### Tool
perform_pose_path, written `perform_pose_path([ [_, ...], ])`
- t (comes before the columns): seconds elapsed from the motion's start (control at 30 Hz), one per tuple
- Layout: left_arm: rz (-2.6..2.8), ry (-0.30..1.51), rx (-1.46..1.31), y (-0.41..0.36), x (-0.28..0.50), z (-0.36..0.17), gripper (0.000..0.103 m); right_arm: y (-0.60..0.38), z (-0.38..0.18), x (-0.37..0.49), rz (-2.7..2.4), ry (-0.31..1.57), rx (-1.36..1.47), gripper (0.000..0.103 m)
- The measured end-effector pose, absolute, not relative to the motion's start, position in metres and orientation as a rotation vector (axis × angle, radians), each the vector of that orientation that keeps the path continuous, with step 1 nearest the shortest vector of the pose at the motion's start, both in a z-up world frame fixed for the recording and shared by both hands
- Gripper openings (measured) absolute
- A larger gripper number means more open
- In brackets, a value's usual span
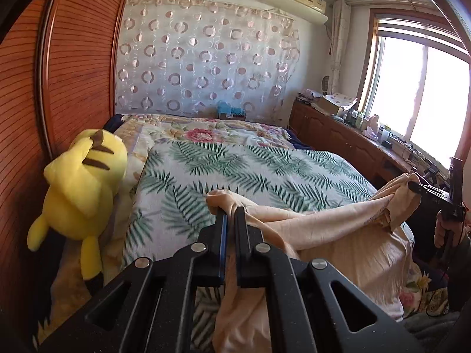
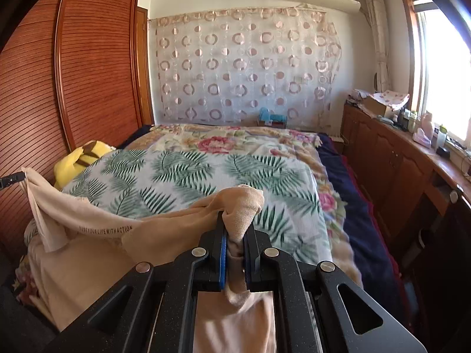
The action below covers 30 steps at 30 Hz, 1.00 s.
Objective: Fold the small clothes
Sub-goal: 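Lift the shirt side with both grippers and fold it over the body, then open both grippers to release the folded beige shirt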
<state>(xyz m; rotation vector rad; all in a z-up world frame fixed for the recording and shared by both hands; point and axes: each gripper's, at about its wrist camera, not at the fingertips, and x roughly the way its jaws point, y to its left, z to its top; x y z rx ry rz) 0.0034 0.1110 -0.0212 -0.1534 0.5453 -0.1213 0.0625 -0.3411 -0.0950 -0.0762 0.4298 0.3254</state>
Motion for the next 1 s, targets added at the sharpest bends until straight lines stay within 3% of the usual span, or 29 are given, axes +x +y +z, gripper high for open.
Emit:
perform_pose_path([
  [0.4,-0.15,0.718,-0.147,0.117,-0.019,-0.073,0.006,-0.365,-0.116,0.016,0.359,0.625,-0.117,0.009],
  [0.43,-0.153,0.713,-0.146,0.116,-0.02,-0.073,0.01,-0.365,-0.117,0.016,0.353,0.634,-0.126,0.013],
  [0.47,-0.155,0.705,-0.143,0.116,-0.022,-0.071,0.022,-0.366,-0.116,0.017,0.339,0.638,-0.135,0.02],
  [0.5,-0.155,0.695,-0.138,0.115,-0.022,-0.069,0.027,-0.366,-0.112,0.018,0.331,0.637,-0.141,0.026],
  [0.57,-0.16,0.676,-0.128,0.115,-0.022,-0.063,0.042,-0.364,-0.105,0.018,0.33,0.622,-0.142,0.03],
  [0.63,-0.179,0.658,-0.132,0.114,-0.019,-0.057,0.05,-0.367,-0.095,0.016,0.322,0.603,-0.148,0.038],
  [0.7,-0.192,0.65,-0.127,0.112,-0.014,-0.054,0.065,-0.369,-0.09,0.007,0.315,0.577,-0.151,0.047],
  [0.73,-0.196,0.645,-0.124,0.111,-0.011,-0.052,0.077,-0.37,-0.087,0.005,0.317,0.565,-0.151,0.048],
  [0.8,-0.226,0.646,-0.121,0.108,-0.003,-0.051,0.08,-0.373,-0.086,0.004,0.309,0.543,-0.153,0.054],
  [1.0,-0.238,0.665,-0.084,0.094,0.034,-0.047,0.08,-0.376,-0.096,0.033,0.286,0.556,-0.124,0.055],
])
